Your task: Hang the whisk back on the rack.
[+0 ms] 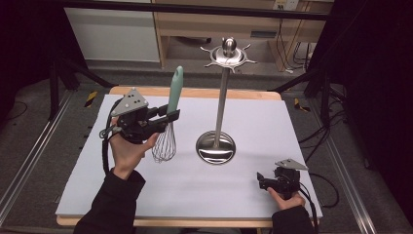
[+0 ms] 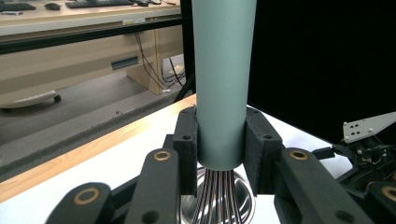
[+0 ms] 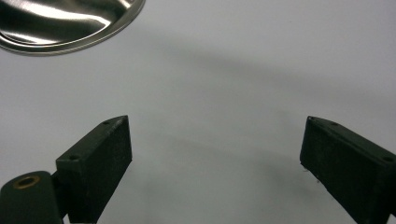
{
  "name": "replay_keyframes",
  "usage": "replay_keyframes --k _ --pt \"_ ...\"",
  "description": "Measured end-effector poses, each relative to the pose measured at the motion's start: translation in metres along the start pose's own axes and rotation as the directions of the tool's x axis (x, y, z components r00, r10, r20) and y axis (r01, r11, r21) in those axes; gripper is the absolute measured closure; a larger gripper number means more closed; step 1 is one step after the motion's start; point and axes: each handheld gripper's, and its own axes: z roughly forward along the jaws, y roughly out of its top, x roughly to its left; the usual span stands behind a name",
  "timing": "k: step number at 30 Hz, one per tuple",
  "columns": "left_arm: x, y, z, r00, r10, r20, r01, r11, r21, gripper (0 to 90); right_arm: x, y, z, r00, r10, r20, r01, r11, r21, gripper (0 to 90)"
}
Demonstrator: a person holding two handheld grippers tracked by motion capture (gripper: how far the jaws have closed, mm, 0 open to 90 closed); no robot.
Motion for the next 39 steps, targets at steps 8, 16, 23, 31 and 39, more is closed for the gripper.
replay_keyframes --k 8,16,23,31,39 --pt "-0.004 0.008 0.009 0.9998 0.021 0.005 -0.021 0.9997 0.008 68.7 0.000 0.000 -0.001 1.0000 -0.001 -0.002 0.001 1.000 -0.003 9.5" --pt "-0.009 0.014 0.017 0.9995 0.028 0.014 -0.028 0.9995 0.012 68.7 0.000 0.000 -0.001 1.0000 -0.002 -0.001 0.002 1.000 -0.003 9.5" --pt "-0.010 0.019 0.021 0.9994 0.033 0.013 -0.034 0.9992 0.022 68.7 0.000 0.000 -0.001 1.0000 -0.002 0.001 0.002 1.000 -0.004 9.5" --pt "-0.010 0.022 0.029 0.9993 0.035 0.011 -0.035 0.9988 0.035 68.7 0.000 0.000 -0.001 1.0000 0.000 -0.002 0.000 1.000 -0.004 9.5" --pt "-0.011 0.024 0.034 0.9994 0.032 0.014 -0.033 0.9985 0.044 68.7 0.000 0.000 -0.001 1.0000 0.001 -0.002 -0.001 1.000 -0.006 9.5"
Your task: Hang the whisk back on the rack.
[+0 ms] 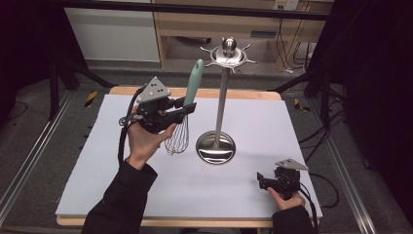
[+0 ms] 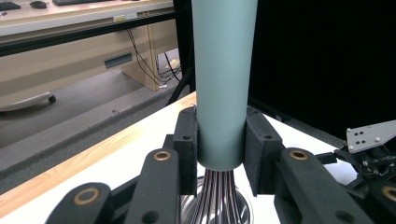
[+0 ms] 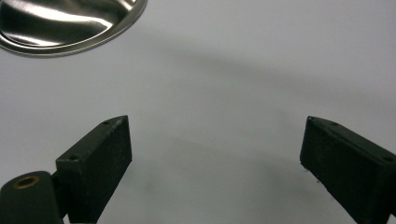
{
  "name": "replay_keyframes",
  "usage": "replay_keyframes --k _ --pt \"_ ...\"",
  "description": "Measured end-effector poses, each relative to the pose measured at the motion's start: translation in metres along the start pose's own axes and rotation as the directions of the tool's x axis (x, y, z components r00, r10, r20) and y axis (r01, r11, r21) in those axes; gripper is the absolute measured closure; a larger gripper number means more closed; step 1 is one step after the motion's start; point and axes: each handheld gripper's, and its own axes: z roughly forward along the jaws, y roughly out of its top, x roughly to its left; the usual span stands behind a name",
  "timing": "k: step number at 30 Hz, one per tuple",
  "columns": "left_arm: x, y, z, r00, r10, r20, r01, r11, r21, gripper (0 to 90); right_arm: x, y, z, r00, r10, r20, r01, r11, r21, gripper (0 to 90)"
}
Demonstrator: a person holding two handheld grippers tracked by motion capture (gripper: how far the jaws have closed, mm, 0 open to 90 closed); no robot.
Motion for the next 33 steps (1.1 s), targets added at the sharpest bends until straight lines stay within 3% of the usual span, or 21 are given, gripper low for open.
replay_keyframes --k 33 --pt "-0.002 0.009 0.022 0.9999 -0.009 0.010 0.008 0.9994 0.034 68.7 0.000 0.001 -0.001 1.0000 0.000 -0.006 0.000 1.000 -0.001 9.4"
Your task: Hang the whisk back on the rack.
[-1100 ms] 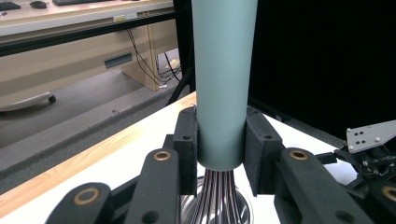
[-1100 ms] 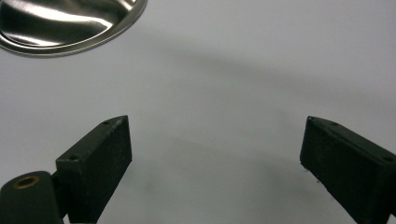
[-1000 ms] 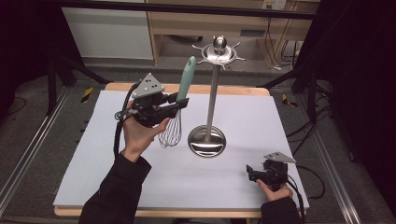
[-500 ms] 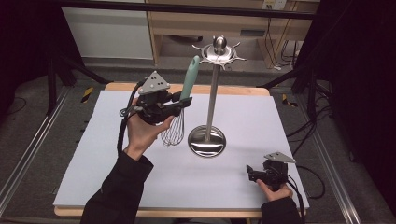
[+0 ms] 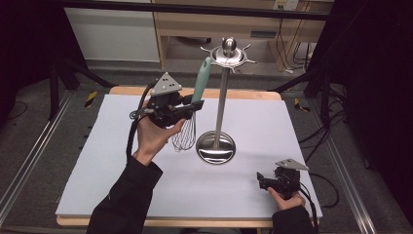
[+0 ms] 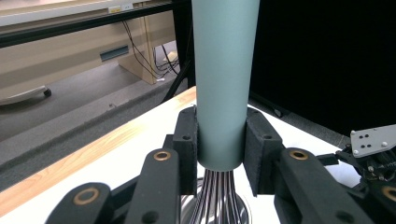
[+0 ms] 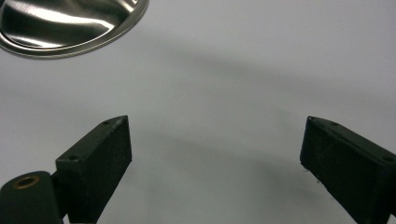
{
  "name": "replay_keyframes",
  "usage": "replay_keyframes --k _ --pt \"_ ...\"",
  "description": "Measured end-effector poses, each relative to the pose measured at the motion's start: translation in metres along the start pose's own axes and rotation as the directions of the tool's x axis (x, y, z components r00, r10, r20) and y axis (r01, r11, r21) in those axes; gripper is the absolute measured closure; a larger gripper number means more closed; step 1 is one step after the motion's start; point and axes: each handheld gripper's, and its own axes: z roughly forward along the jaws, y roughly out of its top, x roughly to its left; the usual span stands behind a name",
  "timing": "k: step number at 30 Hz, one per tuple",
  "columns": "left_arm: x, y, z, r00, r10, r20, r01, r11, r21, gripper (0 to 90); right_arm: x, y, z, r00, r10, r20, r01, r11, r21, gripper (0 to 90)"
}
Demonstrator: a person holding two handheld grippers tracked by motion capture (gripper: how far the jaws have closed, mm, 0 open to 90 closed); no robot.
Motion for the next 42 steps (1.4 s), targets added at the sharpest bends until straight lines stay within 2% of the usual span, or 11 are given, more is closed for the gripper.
replay_keyframes --k 12,29,42 --pt "-0.001 -0.001 0.013 0.9999 -0.007 0.007 0.007 0.9999 0.009 68.6 0.000 0.000 0.001 1.0000 0.002 0.001 -0.002 1.000 -0.001 9.4" --pt "0.000 -0.004 0.026 0.9998 -0.011 0.019 0.011 0.9998 -0.015 68.4 0.000 0.000 0.001 1.0000 -0.003 0.001 0.003 1.000 -0.001 9.4" --pt "0.000 -0.004 0.031 1.0000 -0.006 0.005 0.007 0.9997 -0.024 68.0 0.000 0.000 0.001 1.0000 -0.004 0.000 0.004 1.000 0.000 9.3"
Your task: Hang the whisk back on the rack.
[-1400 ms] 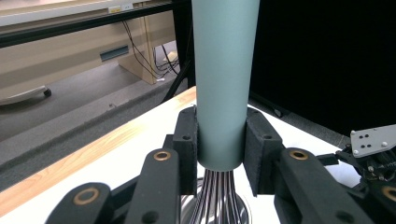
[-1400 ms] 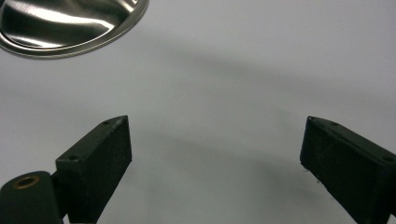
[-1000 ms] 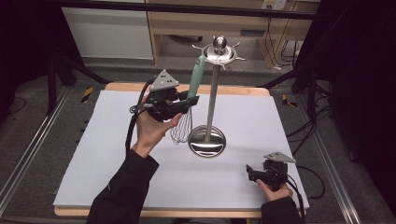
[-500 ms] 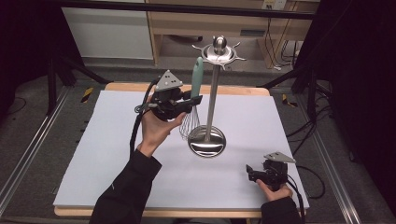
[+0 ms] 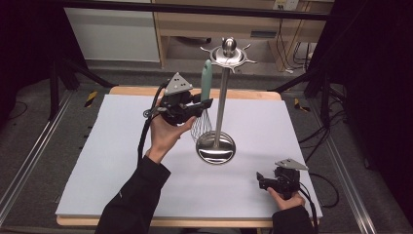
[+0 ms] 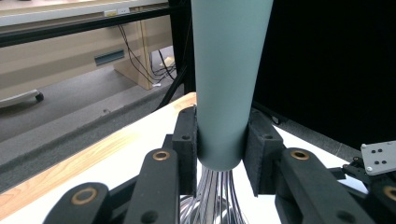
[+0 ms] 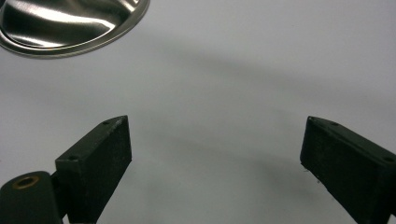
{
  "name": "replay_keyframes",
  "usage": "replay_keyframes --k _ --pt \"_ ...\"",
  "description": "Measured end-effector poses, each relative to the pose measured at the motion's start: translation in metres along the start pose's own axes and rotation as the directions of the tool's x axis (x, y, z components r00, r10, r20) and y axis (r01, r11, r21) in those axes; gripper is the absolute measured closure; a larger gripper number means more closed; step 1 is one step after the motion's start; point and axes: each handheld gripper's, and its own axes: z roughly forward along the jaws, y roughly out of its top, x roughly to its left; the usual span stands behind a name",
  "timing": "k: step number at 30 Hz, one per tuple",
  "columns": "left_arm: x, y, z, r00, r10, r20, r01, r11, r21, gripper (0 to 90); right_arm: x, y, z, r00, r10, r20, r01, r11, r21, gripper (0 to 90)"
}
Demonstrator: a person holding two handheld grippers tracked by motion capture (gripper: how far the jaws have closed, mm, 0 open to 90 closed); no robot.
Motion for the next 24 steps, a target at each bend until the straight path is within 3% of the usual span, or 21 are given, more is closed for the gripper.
replay_keyframes --k 3,11,24 --pt "0.000 0.000 0.000 1.0000 0.000 -0.009 0.000 1.0000 0.002 67.5 0.000 0.000 0.000 1.0000 0.002 0.001 -0.002 1.000 0.000 9.3" --pt "0.001 -0.003 -0.003 0.9995 0.005 -0.033 -0.005 1.0000 -0.003 53.5 0.000 0.000 0.000 1.0000 0.000 -0.002 0.000 1.000 0.001 9.2" --pt "0.001 -0.015 -0.015 0.9999 0.006 -0.013 -0.006 0.9999 -0.009 38.4 0.000 0.000 0.000 1.0000 -0.002 0.002 0.002 1.000 0.001 9.2"
